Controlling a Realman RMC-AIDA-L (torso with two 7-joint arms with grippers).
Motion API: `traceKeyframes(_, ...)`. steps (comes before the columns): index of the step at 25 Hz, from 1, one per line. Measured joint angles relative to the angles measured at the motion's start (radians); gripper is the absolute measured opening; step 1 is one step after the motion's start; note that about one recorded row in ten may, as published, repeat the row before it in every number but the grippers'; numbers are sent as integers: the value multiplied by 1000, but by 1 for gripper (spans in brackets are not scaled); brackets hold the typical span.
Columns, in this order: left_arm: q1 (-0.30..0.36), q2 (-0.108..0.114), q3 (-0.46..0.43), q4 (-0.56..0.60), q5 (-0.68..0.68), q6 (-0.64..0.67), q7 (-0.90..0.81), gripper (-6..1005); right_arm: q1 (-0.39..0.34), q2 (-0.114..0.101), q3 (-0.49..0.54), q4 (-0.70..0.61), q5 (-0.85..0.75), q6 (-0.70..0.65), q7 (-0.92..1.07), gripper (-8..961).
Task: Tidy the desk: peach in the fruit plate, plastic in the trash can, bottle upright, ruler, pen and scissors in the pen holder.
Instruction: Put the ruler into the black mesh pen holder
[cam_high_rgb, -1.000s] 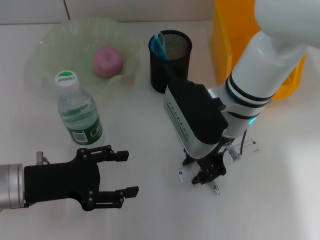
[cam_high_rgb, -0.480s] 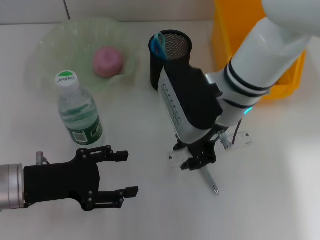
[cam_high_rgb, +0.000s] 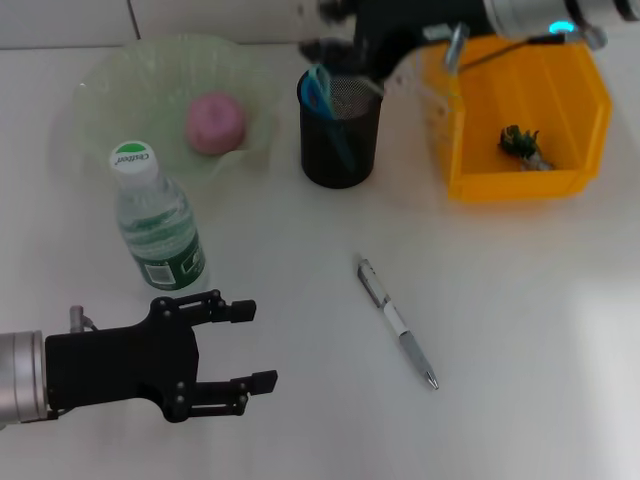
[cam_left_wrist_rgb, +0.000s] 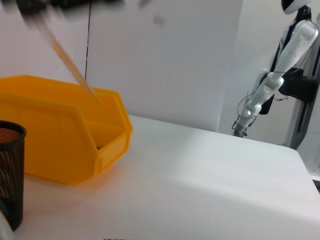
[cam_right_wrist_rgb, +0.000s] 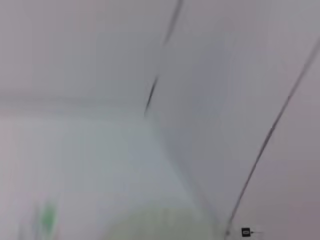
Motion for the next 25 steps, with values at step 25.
traceKeyframes(25, -22, -6, 21, -26, -14, 48, 19, 800, 89, 2, 22, 1049, 1488, 7, -1103, 390)
